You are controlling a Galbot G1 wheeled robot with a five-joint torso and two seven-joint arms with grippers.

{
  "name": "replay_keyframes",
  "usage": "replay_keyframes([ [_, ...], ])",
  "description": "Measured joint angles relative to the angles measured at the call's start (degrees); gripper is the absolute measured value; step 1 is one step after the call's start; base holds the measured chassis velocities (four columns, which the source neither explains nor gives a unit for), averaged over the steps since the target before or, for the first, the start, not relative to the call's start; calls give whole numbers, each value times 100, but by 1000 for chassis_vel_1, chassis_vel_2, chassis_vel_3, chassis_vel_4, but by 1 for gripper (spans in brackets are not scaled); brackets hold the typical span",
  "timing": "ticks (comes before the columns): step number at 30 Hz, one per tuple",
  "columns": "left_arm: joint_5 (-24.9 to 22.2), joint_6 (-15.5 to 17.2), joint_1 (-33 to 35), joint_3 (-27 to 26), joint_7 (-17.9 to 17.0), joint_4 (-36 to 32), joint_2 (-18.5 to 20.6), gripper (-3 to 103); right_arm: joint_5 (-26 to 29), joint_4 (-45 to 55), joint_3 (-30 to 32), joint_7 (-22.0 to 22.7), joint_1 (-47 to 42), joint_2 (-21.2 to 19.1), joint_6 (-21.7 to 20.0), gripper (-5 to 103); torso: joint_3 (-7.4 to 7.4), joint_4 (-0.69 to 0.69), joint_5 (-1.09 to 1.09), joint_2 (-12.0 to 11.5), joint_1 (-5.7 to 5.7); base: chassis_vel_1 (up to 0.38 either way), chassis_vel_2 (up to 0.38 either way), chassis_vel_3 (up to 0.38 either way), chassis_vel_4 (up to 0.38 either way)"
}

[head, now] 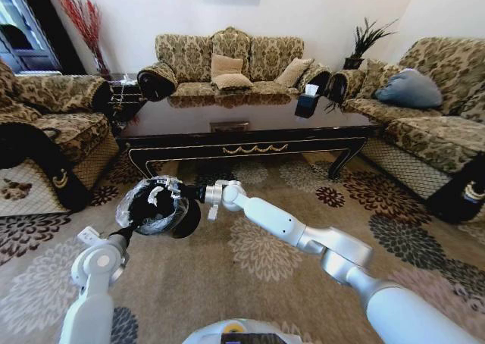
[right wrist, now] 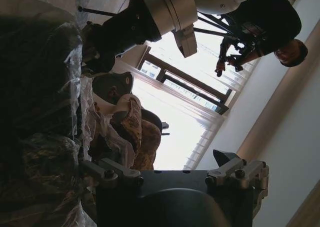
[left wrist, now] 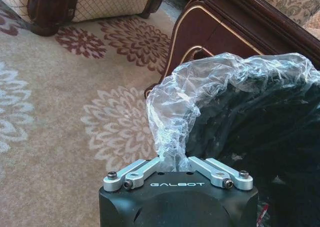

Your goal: Move to the front of the table and pick up the trash from the floor, then place it into the trash bin.

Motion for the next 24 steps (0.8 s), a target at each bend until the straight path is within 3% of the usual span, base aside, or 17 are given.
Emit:
replay_keyframes([
  [24,-70,9,42,-52,-46,160,9,2,-1774,177,707,528,-60,-128,437,100,0,0,0,0,0,0,0,0,0],
])
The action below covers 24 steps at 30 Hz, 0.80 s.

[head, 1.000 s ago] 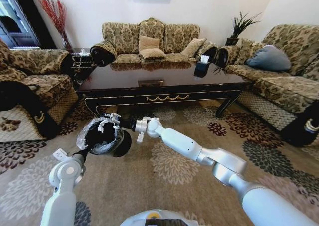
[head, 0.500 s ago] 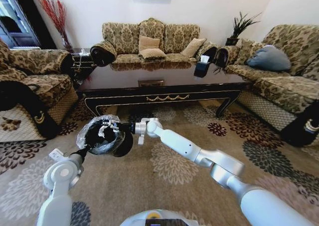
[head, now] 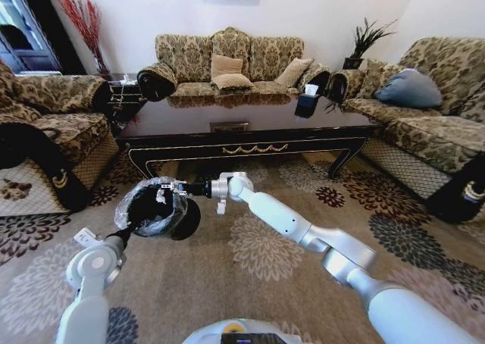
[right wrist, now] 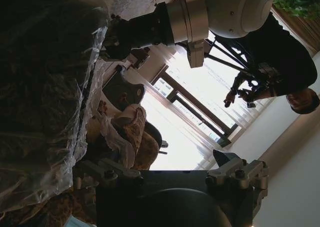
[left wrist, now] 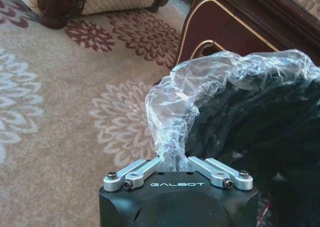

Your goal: Move to the front of the table and pick up the trash from the floor, then place it into the trash bin.

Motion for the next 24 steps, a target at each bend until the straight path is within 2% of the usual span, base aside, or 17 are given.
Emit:
replay_keyframes([
  [8,-20,1,16,-22,0,-49,7,2,-539,20,94,115,-47,10,31,100,0,0,0,0,0,0,0,0,0],
  [13,-70,7,61,-67,-3,-99,31,2,-1216,-62,231,253,-133,85,79,100,0,0,0,0,0,0,0,0,0],
  [16,-77,8,76,-87,-13,-114,46,2,-1435,-85,291,308,-164,100,96,100,0,0,0,0,0,0,0,0,0],
  [24,-87,12,114,-96,-16,-124,59,2,-1653,-61,339,357,-147,49,138,100,0,0,0,0,0,0,0,0,0],
])
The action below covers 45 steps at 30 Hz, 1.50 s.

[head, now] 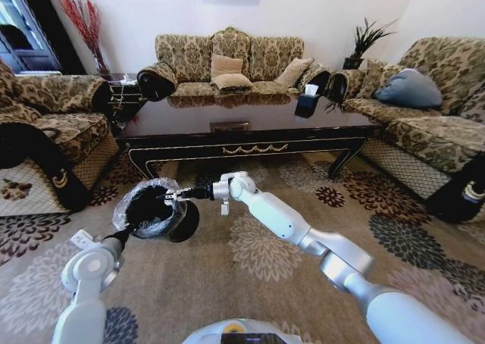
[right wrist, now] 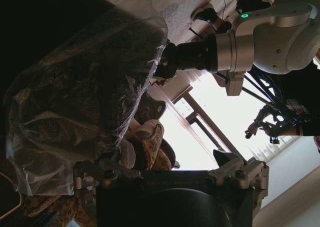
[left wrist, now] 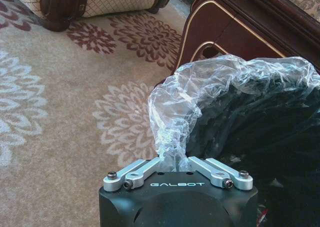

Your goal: Move to the front of the table and pick up the trash from the floor, then place it into the trash bin.

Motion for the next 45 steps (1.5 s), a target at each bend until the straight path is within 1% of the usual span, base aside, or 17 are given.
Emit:
replay_keyframes([
  [2,-2,0,1,0,1,0,0,2,-80,31,10,32,12,-23,9,100,0,0,0,0,0,0,0,0,0],
  [5,-5,0,5,0,1,-1,0,2,-445,86,86,211,16,-30,69,100,0,0,0,0,0,0,0,0,0],
  [6,-5,0,5,0,1,-1,0,2,-445,86,86,211,16,-30,69,100,0,0,0,0,0,0,0,0,0],
  [8,-4,0,15,0,1,-8,0,2,-741,121,148,336,-9,-28,111,100,0,0,0,0,0,0,0,0,0],
  [11,-4,0,49,-1,0,-16,1,2,-944,143,156,432,-46,-40,121,100,0,0,0,0,0,0,0,0,0],
  [30,-7,0,59,-40,22,18,20,2,-1164,130,143,509,20,-19,122,100,0,0,0,0,0,0,0,0,0],
  [45,16,-2,20,-4,40,45,-16,2,-1109,49,187,500,132,-74,151,100,0,0,0,0,0,0,0,0,0],
])
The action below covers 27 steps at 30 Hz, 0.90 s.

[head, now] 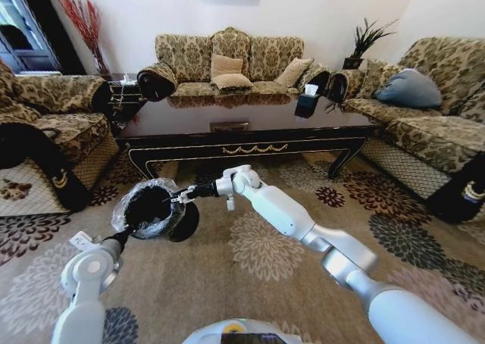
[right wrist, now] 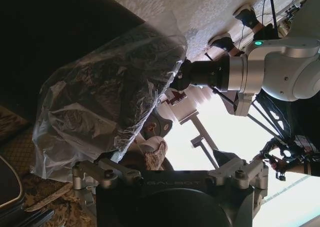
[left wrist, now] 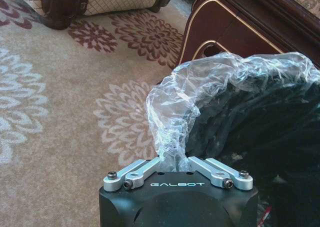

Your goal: Move to the front of the table and pick up the trash from the floor, then place it into the trash bin.

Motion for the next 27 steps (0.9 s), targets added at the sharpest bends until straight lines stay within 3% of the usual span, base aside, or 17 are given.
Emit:
replay_keyframes([
  [3,11,-2,4,9,0,4,-22,2,100,-51,66,-37,2,1,9,100,0,0,0,0,0,0,0,0,0],
  [5,25,-1,26,11,0,11,-31,2,591,-176,104,-321,40,-16,16,100,0,1,0,0,0,0,0,0,0],
  [6,32,-1,40,8,0,12,-27,2,1137,-245,70,-637,78,-63,10,100,0,1,0,0,0,0,0,0,0],
  [7,32,-1,40,8,0,12,-27,2,1137,-245,70,-637,78,-63,10,100,0,1,0,0,0,0,0,0,0],
  [11,29,-3,92,-38,1,0,30,2,3973,-448,-723,-2038,275,-523,-581,100,0,0,1,0,0,0,0,0,0],
  [12,29,-3,92,-38,1,0,30,2,3973,-448,-723,-2038,275,-523,-581,100,0,0,1,0,0,0,0,0,0],
  [15,30,-4,184,-62,3,-33,38,2,6167,-250,-1554,-2666,338,-1018,-1632,100,0,-2,1,0,0,0,0,0,0],
  [16,30,-4,184,-62,3,-33,38,2,6167,-250,-1554,-2666,338,-1018,-1632,100,0,-2,1,0,0,0,0,0,0],
  [18,73,-5,288,-64,35,-65,14,2,7822,67,-1761,-2741,278,-1157,-2388,100,0,-4,1,0,-1,0,0,0,0],
  [20,164,-17,392,-67,97,-77,-15,2,9193,179,-1674,-2740,199,-1096,-2720,100,0,-1,1,0,0,0,0,0,0],
  [21,164,-17,392,-67,97,-77,-15,2,9193,179,-1674,-2740,199,-1096,-2720,100,0,-1,1,0,0,0,0,0,0],
  [23,261,-37,489,-77,142,-76,-42,2,10484,257,-1423,-2687,105,-968,-3096,100,0,3,0,0,0,0,0,0,0],
  [25,341,-58,564,-84,189,-23,-61,2,11997,446,-1053,-2305,-55,-828,-3954,100,0,4,0,0,0,0,0,0,0],
  [26,341,-58,564,-84,189,-23,-61,2,11997,446,-1053,-2305,-55,-828,-3954,100,0,4,0,0,0,0,0,0,0],
  [27,377,-70,580,-84,200,19,-69,2,12657,524,-861,-2044,-146,-760,-4341,100,0,3,-1,0,0,0,0,0,0],
])
